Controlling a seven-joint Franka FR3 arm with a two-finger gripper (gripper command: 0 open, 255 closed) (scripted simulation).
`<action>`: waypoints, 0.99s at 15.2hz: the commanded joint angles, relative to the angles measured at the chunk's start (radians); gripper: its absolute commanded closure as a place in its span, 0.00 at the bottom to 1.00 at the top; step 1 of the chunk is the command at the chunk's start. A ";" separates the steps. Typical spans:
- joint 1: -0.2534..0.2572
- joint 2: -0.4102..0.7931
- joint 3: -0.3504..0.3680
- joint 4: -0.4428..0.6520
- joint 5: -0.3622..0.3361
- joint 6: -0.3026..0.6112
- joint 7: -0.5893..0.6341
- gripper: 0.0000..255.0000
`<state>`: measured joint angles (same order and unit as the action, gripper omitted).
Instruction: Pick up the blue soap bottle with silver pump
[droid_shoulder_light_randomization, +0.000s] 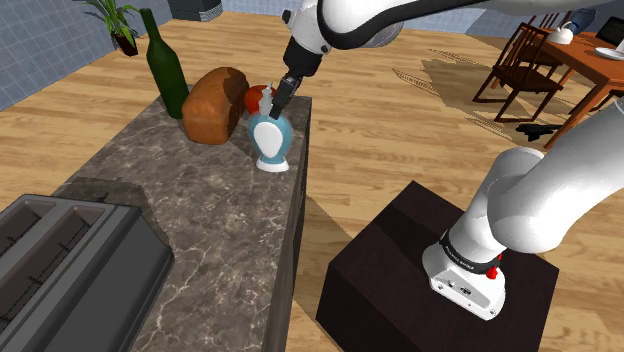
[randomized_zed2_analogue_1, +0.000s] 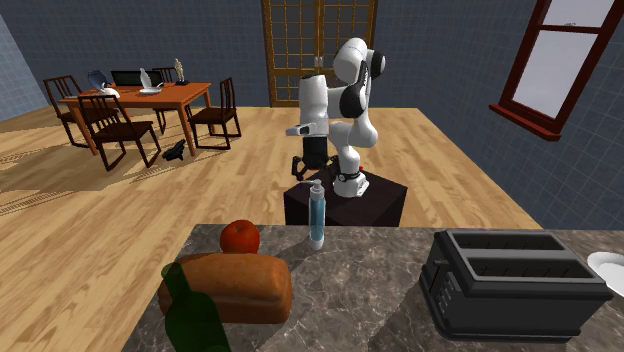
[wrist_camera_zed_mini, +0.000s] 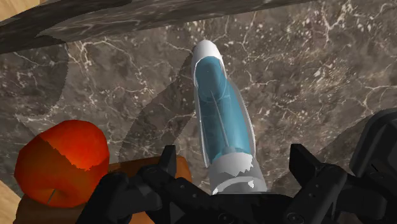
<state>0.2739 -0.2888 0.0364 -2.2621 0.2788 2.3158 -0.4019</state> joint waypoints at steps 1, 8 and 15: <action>0.010 0.023 0.001 -0.003 0.016 0.040 -0.022 0.00; 0.018 0.052 0.001 -0.064 0.040 0.128 -0.052 0.00; 0.018 0.050 0.001 -0.064 0.040 0.127 -0.052 1.00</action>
<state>0.2915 -0.2392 0.0366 -2.3259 0.3184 2.4432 -0.4538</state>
